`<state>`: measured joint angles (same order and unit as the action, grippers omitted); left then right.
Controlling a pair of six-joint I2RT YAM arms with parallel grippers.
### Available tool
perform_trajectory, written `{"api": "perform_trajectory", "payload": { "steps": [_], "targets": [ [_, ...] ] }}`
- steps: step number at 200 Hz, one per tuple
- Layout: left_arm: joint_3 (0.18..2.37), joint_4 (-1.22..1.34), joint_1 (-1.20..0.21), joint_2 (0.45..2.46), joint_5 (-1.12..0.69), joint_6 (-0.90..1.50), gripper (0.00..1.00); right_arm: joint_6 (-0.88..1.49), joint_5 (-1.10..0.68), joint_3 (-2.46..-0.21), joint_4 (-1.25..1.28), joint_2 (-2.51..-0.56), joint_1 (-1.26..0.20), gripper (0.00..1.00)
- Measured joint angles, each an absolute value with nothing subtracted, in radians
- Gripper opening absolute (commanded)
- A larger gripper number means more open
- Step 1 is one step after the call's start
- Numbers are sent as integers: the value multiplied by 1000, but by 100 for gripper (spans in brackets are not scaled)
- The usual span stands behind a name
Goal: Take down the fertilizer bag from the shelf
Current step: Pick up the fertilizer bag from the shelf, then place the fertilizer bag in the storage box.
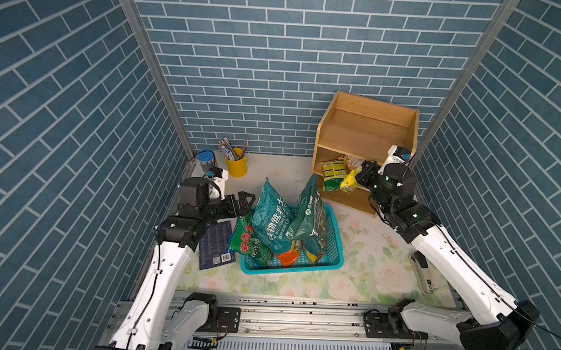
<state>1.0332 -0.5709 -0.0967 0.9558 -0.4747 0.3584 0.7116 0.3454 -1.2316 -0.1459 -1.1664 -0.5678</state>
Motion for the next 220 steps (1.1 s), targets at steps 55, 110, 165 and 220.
{"api": "perform_trajectory", "payload": {
  "steps": [55, 110, 165, 220],
  "targets": [
    [1033, -571, -97, 956, -475, 358, 100, 698, 230, -1232, -158, -1144, -565, 0],
    [1033, -571, -97, 956, -475, 358, 100, 657, 74, -1209, -191, -1160, -570, 0],
    [1033, -571, -97, 956, -475, 358, 100, 599, -47, -1147, -194, -1169, -572, 0],
    [1033, -571, -97, 956, -475, 358, 100, 524, -130, -1083, -169, -1171, -620, 0]
  ]
}}
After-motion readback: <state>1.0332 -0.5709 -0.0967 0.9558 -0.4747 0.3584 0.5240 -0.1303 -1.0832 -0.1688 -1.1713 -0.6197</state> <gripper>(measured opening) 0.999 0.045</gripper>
